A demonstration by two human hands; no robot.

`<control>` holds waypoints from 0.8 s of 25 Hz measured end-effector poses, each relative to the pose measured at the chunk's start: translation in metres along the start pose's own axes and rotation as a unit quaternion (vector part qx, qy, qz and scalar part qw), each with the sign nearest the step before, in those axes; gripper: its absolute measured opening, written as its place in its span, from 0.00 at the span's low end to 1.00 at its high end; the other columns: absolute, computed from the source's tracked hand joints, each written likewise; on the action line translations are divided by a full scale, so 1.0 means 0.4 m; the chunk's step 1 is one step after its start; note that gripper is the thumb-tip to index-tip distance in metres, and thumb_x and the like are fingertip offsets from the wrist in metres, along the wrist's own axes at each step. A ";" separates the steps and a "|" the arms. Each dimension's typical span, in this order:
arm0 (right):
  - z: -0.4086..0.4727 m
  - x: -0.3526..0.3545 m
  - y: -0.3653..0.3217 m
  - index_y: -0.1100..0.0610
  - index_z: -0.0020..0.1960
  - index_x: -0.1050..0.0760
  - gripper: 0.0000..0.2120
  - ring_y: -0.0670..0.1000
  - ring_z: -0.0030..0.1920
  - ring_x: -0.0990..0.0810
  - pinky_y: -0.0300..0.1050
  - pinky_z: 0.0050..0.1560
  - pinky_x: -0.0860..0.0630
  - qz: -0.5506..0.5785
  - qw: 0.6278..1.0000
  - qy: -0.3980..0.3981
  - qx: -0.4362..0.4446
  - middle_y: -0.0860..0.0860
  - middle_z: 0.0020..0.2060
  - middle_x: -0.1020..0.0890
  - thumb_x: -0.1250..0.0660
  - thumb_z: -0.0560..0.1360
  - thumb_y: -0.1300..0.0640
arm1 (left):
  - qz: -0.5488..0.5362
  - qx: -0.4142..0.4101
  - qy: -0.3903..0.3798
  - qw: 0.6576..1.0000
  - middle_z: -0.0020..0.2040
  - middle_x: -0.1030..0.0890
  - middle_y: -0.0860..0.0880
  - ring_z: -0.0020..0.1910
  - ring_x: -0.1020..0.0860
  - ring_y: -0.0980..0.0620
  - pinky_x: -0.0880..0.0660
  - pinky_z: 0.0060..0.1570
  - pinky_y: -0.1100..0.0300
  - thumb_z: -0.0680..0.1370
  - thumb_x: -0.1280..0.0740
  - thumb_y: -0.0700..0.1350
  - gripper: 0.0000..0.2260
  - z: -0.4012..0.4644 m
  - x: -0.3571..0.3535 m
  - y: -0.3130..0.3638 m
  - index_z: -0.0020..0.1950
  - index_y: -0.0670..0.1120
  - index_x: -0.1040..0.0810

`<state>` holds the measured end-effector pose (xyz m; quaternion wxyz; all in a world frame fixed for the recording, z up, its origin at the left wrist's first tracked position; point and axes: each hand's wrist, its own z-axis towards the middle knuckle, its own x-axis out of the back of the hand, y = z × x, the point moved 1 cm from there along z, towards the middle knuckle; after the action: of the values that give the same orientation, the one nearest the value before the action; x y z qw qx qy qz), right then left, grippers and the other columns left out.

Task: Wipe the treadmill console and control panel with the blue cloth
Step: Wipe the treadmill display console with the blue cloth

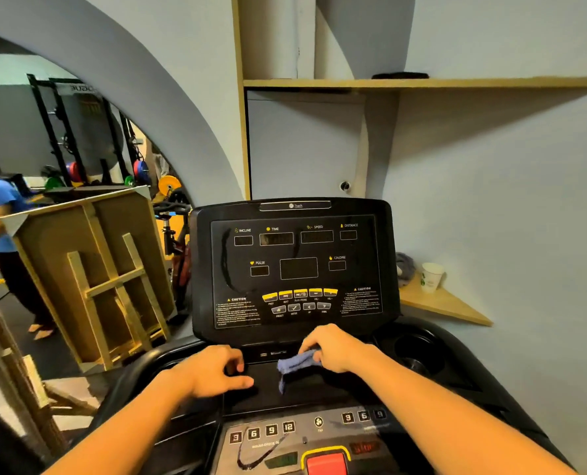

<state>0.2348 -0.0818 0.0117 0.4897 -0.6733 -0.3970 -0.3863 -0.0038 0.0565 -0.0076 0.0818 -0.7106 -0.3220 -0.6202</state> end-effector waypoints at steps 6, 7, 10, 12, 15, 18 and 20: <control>0.004 0.294 -0.019 0.53 0.60 0.17 0.14 0.52 0.55 0.21 0.44 0.52 0.27 0.012 0.996 0.089 -0.017 0.52 0.53 0.17 0.33 0.77 0.65 | 0.005 -0.017 0.047 0.999 0.50 0.18 0.53 0.49 0.21 0.57 0.24 0.51 0.61 0.71 0.33 0.68 0.22 0.050 0.262 -0.013 0.55 0.52 0.21; 0.005 0.346 -0.015 0.52 0.60 0.17 0.15 0.51 0.53 0.21 0.43 0.50 0.28 0.011 0.993 0.113 -0.019 0.51 0.51 0.17 0.32 0.77 0.65 | 0.007 -0.022 0.061 0.998 0.49 0.19 0.54 0.49 0.21 0.57 0.24 0.50 0.62 0.71 0.33 0.67 0.22 0.056 0.307 -0.009 0.54 0.52 0.21; 0.010 0.500 0.009 0.52 0.61 0.18 0.16 0.52 0.52 0.19 0.44 0.49 0.27 0.002 0.977 0.212 -0.022 0.52 0.49 0.16 0.32 0.77 0.65 | 0.034 -0.024 0.135 0.990 0.50 0.23 0.54 0.50 0.23 0.54 0.26 0.51 0.60 0.75 0.33 0.62 0.16 0.087 0.430 -0.018 0.55 0.53 0.23; 0.016 0.590 0.041 0.54 0.61 0.18 0.16 0.55 0.50 0.18 0.49 0.51 0.22 0.014 0.953 0.301 -0.032 0.55 0.50 0.15 0.33 0.77 0.65 | 0.075 -0.012 0.224 0.972 0.53 0.27 0.51 0.53 0.25 0.51 0.25 0.57 0.53 0.77 0.34 0.59 0.16 0.120 0.495 -0.054 0.60 0.52 0.24; 0.034 0.677 0.130 0.56 0.61 0.17 0.16 0.61 0.52 0.17 0.51 0.56 0.21 0.007 0.891 0.453 -0.025 0.59 0.53 0.16 0.34 0.76 0.66 | 0.089 0.030 0.350 0.932 0.61 0.27 0.40 0.61 0.27 0.39 0.29 0.64 0.43 0.78 0.32 0.52 0.19 0.178 0.560 -0.119 0.67 0.47 0.24; 0.067 0.645 0.217 0.59 0.63 0.19 0.15 0.58 0.54 0.21 0.41 0.57 0.30 -0.015 0.862 0.507 0.007 0.59 0.54 0.21 0.34 0.78 0.66 | 0.046 0.056 0.379 0.923 0.65 0.27 0.35 0.64 0.28 0.34 0.32 0.67 0.42 0.79 0.32 0.46 0.20 0.232 0.570 -0.169 0.71 0.46 0.27; 0.101 0.565 0.275 0.60 0.65 0.21 0.16 0.57 0.55 0.22 0.44 0.60 0.27 0.003 0.874 0.485 0.039 0.58 0.56 0.24 0.34 0.78 0.66 | 0.006 0.056 0.370 0.927 0.66 0.27 0.35 0.66 0.29 0.34 0.34 0.69 0.44 0.82 0.37 0.45 0.19 0.269 0.550 -0.178 0.73 0.47 0.28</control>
<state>0.4277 -0.0298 0.1694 0.6476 -0.3828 -0.1225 -0.6473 0.0507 0.2457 0.1546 0.2386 -0.4268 -0.2992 -0.8193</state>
